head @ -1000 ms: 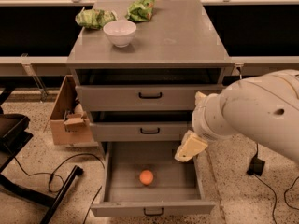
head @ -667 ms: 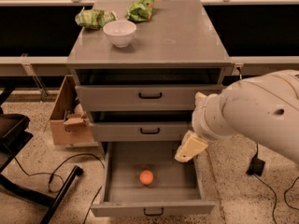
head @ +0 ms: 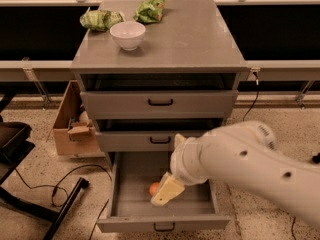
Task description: Pick orange from bottom drawer and place on counter
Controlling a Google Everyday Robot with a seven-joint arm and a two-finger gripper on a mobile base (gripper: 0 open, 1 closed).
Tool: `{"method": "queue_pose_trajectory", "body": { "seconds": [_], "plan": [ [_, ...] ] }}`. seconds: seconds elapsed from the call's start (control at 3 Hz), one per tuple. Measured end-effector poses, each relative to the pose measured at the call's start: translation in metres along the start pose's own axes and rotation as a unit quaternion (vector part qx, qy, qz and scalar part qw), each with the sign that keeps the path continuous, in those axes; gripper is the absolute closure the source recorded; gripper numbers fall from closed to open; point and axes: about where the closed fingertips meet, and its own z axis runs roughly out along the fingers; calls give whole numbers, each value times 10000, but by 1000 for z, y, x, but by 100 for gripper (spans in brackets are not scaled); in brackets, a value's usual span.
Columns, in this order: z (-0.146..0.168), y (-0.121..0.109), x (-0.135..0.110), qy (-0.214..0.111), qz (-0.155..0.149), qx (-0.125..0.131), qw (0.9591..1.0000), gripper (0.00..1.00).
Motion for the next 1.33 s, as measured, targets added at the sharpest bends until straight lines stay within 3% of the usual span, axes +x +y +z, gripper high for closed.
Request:
{"method": "queue_pose_trajectory", "body": {
  "seconds": [0.33, 0.67, 1.0, 1.33],
  "plan": [
    [64, 57, -12, -354, 94, -474, 9982, 0],
    [117, 91, -26, -750, 212, -835, 9935, 0],
    [167, 113, -38, -1093, 384, -1144, 9867, 0],
    [167, 113, -38, -1093, 384, -1144, 9867, 0]
  ]
}}
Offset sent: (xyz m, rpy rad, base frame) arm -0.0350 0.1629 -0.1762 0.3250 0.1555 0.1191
